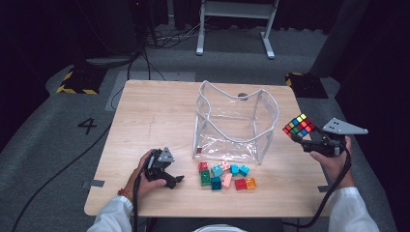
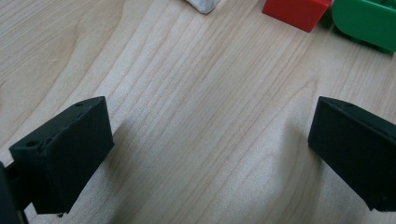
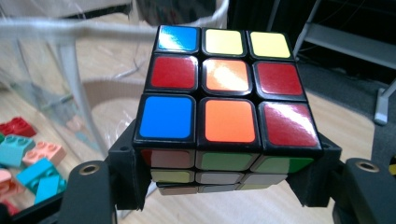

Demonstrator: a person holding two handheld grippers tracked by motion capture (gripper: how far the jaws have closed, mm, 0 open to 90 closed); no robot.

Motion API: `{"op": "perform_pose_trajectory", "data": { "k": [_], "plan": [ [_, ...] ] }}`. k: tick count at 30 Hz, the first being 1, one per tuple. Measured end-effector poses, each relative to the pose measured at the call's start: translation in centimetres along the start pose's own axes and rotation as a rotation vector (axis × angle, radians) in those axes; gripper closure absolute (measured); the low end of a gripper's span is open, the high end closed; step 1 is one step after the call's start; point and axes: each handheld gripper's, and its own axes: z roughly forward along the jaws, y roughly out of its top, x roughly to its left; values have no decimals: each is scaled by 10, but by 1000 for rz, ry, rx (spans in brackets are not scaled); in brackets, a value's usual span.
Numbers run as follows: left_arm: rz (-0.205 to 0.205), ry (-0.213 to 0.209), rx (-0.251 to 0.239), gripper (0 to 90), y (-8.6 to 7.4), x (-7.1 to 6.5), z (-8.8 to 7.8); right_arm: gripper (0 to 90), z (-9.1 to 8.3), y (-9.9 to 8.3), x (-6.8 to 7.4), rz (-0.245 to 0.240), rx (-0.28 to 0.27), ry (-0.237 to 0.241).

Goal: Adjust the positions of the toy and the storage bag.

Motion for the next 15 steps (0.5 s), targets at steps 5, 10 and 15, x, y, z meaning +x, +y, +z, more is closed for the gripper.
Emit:
{"op": "perform_pose_trajectory", "data": {
  "k": [5, 10, 15],
  "plan": [
    [0, 0, 0, 0, 0, 0, 0, 336, 0, 19, -4, -18, -23, -10],
    [0, 0, 0, 0, 0, 0, 0, 336, -1, 37, -8, -38, -39, -14],
    [0, 0, 0, 0, 0, 0, 0, 336, -1, 53, -10, -54, -55, -16]
  ]
}}
